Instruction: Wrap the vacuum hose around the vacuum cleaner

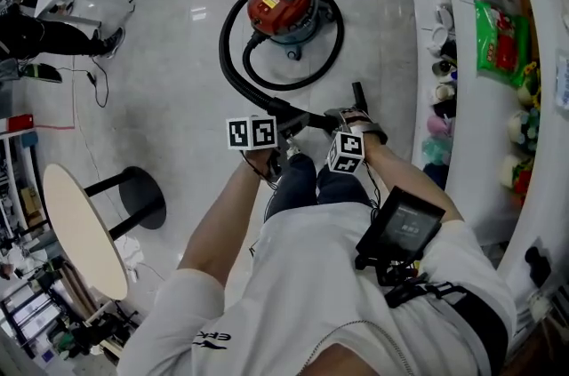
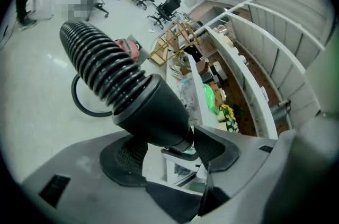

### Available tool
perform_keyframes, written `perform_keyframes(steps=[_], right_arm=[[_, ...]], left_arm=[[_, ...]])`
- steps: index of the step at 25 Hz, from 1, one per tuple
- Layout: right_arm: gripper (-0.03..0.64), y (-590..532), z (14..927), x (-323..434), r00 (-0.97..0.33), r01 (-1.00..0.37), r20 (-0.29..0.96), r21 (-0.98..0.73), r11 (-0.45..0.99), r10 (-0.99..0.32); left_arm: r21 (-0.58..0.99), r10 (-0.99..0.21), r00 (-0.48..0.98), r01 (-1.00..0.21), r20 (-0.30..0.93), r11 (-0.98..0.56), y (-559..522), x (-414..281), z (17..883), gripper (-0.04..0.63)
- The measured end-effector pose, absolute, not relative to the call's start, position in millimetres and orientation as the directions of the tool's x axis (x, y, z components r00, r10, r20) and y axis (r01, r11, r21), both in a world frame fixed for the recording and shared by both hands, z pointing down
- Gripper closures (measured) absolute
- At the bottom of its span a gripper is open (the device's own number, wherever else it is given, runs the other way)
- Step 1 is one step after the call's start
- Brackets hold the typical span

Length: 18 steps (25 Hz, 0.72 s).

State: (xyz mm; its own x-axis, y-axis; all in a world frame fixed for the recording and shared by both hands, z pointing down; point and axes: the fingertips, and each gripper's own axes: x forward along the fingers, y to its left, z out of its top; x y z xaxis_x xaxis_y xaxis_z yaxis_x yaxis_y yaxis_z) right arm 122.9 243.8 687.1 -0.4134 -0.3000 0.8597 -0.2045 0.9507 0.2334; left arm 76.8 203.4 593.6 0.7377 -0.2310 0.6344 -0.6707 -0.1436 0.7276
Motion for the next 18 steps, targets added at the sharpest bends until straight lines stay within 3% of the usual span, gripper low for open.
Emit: perform_keyframes(steps=[7,11,15,18], right_arm=[[0.445,228.6,689.1,146.5,-0.377,-0.237,0.872,0.234,0.943,-0.311],[0.445,227.3,685.8,160.9,-0.355,-0.235,0.882,0.236,0.943,-0.310],[0.445,229.2,684.8,171.8,-0.339,-0.213,0.888,0.248,0.945,-0.309],[0.445,228.4,681.8,178.8,-0.327,-0.186,0.893,0.259,0.948,-0.308]], left_arm=[[0.546,-0.146,0.645,-0.728,0.750,-0.414,224.2,51.1,599.0,0.347],[0.196,-0.302,0.425,-0.799,0.854,-0.569,204.2,-0.4,600.1,0.347],[-0.233,-0.467,0.242,-0.622,0.850,-0.748,172.3,-28.5,596.4,0.347],[-0.429,-0.540,0.187,-0.423,0.821,-0.798,146.4,-33.3,593.3,0.347]])
